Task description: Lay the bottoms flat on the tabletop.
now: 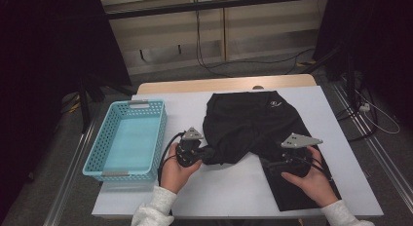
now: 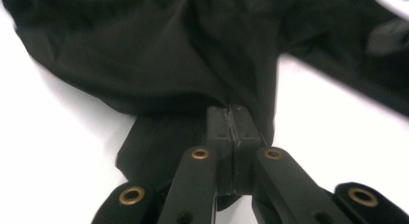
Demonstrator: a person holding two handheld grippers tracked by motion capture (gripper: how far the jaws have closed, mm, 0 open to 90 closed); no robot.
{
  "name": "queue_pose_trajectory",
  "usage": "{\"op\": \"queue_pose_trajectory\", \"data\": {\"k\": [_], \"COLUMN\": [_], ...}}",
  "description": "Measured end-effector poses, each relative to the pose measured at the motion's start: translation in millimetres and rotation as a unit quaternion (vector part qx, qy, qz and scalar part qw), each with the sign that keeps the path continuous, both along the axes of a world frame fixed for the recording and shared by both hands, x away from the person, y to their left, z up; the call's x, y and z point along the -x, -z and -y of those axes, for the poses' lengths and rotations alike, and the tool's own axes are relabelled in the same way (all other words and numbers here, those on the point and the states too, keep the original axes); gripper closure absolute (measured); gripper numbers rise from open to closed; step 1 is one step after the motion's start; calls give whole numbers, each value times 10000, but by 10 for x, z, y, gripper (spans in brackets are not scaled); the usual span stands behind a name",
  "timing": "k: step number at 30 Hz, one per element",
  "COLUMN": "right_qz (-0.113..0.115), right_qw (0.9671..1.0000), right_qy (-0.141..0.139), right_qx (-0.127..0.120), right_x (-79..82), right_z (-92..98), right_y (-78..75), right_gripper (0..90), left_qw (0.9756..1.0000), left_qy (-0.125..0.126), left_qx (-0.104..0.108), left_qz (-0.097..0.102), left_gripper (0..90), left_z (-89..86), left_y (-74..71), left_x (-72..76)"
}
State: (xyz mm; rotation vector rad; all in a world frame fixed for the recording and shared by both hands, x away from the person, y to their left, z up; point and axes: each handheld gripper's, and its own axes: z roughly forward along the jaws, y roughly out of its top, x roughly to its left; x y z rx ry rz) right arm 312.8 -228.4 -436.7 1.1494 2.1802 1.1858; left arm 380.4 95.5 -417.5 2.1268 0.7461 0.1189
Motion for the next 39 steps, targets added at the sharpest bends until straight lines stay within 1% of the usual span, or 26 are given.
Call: {"op": "queue_pose_trajectory", "data": {"k": [1, 5, 6, 9, 10, 12, 15, 16, 18, 19, 20, 21, 23, 24, 25, 27, 29, 30, 32, 33, 34, 35, 36, 37, 38, 39], "right_qz": [0, 15, 17, 10, 17, 2, 28, 55, 20, 12, 17, 7, -61, -53, -68, -116, -134, -139, -127, -113, -89, -91, -129, -147, -219, -232], "right_qw": [10000, 9999, 9999, 9997, 9996, 9993, 9988, 9987, 9982, 9979, 9974, 9969, 9962, 9959, 9957, 9951, 9950, 9951, 9950, 9952, 9950, 9952, 9954, 9954, 9950, 9944], "right_qy": [-42, -119, -159, -256, -282, -373, -481, -515, -597, -649, -710, -776, -836, -848, -860, -938, -957, -946, -951, -933, -921, -889, -888, -906, -968, -1030], "right_qx": [-17, -37, -40, 11, 24, 56, 27, 6, 6, 34, 98, 141, 234, 309, 324, 298, 262, 237, 267, 283, 382, 410, 322, 272, 129, 105], "right_x": [0, -3, -7, -18, -23, -43, -66, -74, -94, -106, -118, -135, -172, -193, -212, -250, -292, -307, -350, -370, -390, -410, -430, -438, -438, -431], "right_z": [-16, -79, -100, -180, -212, -283, -363, -392, -456, -492, -527, -559, -611, -627, -642, -679, -727, -742, -777, -788, -795, -797, -797, -800, -814, -829], "right_y": [-1, -2, 3, 20, 27, 45, 50, 51, 60, 69, 80, 96, 131, 147, 157, 169, 178, 181, 183, 182, 183, 187, 195, 199, 201, 199], "right_gripper": [171, 179, 186, 205, 221, 255, 319, 337, 358, 395, 426, 450, 476, 497, 511, 513, 512, 509, 508, 509, 505, 497, 498, 498, 509, 522], "left_qw": [9999, 9992, 9990, 9987, 9987, 9986, 9981, 9981, 9977, 9975, 9971, 9967, 9960, 9957, 9955, 9956, 9957, 9955, 9956, 9958, 9958, 9960, 9962, 9966, 9970, 9971], "left_qy": [-13, -89, -99, -146, -145, -186, -320, -369, -467, -508, -573, -629, -727, -760, -786, -803, -813, -827, -824, -801, -798, -776, -747, -699, -653, -637], "left_qx": [94, 351, 370, 402, 404, 347, 340, 333, 285, 257, 275, 200, 205, 215, 201, 184, 121, 138, 155, 174, 177, 165, 161, 188, 189, 228], "left_qz": [66, 177, 222, 263, 273, 366, 400, 374, 396, 409, 422, 476, 484, 475, 484, 439, 435, 435, 411, 400, 409, 411, 427, 394, 371, 337], "left_gripper": [893, 894, 894, 893, 893, 892, 892, 892, 893, 893, 893, 893, 893, 893, 893, 892, 891, 891, 886, 875, 854, 823, 783, 732, 670, 616], "left_z": [-6, -36, -39, -37, -34, -33, -53, -63, -87, -98, -108, -121, -139, -146, -151, -152, -153, -154, -158, -162, -162, -157, -156, -150, -148, -149], "left_y": [-30, -101, -111, -116, -110, -89, -35, -18, 12, 23, 33, 37, 50, 61, 75, 114, 145, 158, 168, 167, 164, 159, 157, 156, 154, 148], "left_x": [3, 9, 8, 3, -1, -14, -62, -79, -112, -127, -140, -156, -178, -190, -203, -221, -236, -240, -242, -241, -235, -225, -221, -209, -203, -193]}}
